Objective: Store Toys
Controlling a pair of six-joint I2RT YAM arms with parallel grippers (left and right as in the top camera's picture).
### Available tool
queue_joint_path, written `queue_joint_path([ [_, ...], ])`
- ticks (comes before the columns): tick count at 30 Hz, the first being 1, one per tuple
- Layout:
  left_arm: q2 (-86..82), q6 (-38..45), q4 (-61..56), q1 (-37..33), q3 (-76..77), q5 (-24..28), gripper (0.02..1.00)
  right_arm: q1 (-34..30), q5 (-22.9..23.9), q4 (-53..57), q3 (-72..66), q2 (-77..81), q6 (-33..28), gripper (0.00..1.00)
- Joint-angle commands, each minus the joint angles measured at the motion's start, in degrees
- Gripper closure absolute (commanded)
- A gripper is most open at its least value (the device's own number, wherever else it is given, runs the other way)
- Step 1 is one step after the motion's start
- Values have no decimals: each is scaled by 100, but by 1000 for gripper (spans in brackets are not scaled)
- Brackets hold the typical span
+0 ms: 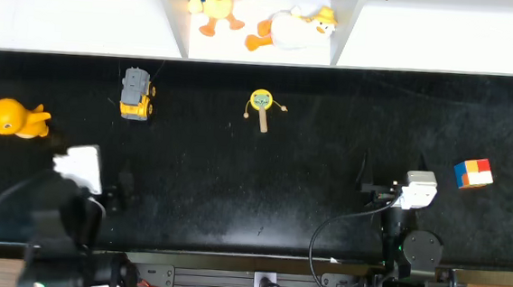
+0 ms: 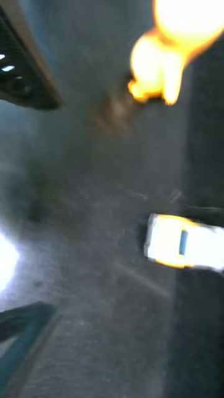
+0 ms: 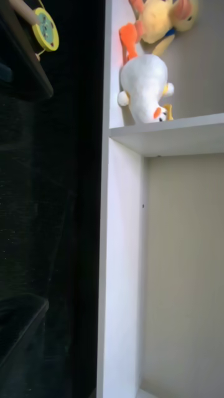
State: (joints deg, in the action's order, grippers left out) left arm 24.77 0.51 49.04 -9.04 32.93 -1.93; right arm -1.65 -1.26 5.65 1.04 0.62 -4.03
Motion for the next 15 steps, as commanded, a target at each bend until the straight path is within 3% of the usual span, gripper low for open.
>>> queue_joint_path([
  [1,1346,1615,308,-894,1325,702,25,-24,-20,-28,-28,-37,42,5],
  [8,2470,2433,-334,-2520,1720,2138,25,-24,-20,-28,-28,-37,42,5],
  [11,2708,2763,-616,-3322,1720,2999,25,-24,-20,-26,-28,-37,42,5],
  [12,2833,2872,-752,-3807,1725,3536,23,-24,-20,-26,-28,-37,42,5],
  [15,3082,2885,-1054,-4426,1744,3908,23,-24,-20,-26,-28,-37,42,5],
])
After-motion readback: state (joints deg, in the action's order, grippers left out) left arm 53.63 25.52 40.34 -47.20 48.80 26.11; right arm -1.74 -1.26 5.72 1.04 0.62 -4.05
